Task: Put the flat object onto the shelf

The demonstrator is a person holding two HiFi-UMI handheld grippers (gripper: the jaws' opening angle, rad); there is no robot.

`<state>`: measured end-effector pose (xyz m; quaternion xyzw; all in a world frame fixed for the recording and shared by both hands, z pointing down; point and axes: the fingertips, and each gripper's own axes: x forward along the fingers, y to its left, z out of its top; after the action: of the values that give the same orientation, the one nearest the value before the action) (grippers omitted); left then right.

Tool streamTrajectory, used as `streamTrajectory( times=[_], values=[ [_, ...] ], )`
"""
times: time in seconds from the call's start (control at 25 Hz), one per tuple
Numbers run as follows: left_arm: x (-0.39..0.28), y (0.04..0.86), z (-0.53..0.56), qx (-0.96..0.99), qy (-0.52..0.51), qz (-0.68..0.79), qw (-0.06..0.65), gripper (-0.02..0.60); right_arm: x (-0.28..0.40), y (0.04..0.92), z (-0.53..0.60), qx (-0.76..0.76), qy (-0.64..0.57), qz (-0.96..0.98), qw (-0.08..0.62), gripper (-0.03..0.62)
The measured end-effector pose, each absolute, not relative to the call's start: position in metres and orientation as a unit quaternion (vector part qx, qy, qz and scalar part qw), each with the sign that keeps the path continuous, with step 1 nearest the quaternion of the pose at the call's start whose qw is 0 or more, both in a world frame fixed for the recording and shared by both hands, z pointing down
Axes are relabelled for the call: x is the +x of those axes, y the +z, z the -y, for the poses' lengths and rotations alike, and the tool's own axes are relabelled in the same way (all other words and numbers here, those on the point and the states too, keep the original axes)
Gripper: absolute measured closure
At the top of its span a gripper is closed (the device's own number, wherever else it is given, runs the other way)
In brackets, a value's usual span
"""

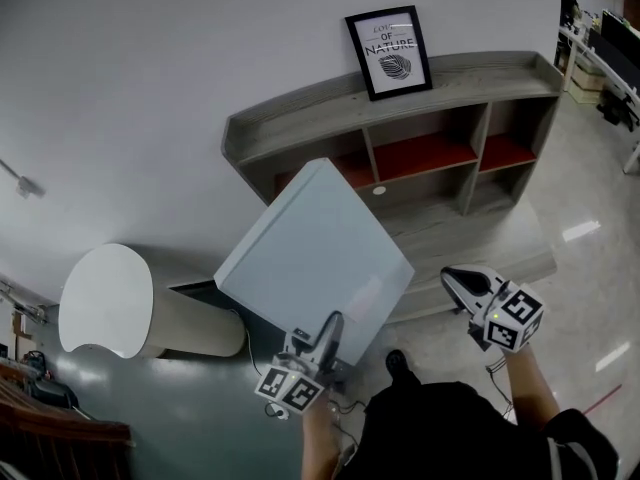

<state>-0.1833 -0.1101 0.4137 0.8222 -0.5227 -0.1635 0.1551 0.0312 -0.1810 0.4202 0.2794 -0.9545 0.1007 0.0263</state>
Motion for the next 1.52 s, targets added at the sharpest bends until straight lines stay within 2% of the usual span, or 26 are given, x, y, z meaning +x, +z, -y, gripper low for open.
streamTrajectory(
  times=[0.28,0.64,1.08,1.52],
  values=[
    [-0.223,0.378,0.154,0.847,-0.164,0.488,0.133,0.31,0.0,0.412,0.228,0.304,0.096,0.948,0.02,0.582],
    [-0.258,0.303,0.196,0.887,-0.168,0.424,0.066,0.308,-0.03,0.406,0.241,0.314,0.096,0.944,0.02,0.582],
    [-0.269,0.223,0.255,0.904,-0.132,0.406,-0.031,0.307,-0.029,0.383,0.254,0.33,0.085,0.94,-0.006,0.582],
    [-0.259,0.186,0.318,0.902,-0.106,0.414,-0.059,0.304,-0.016,0.378,0.263,0.336,0.084,0.938,-0.01,0.582]
  ],
)
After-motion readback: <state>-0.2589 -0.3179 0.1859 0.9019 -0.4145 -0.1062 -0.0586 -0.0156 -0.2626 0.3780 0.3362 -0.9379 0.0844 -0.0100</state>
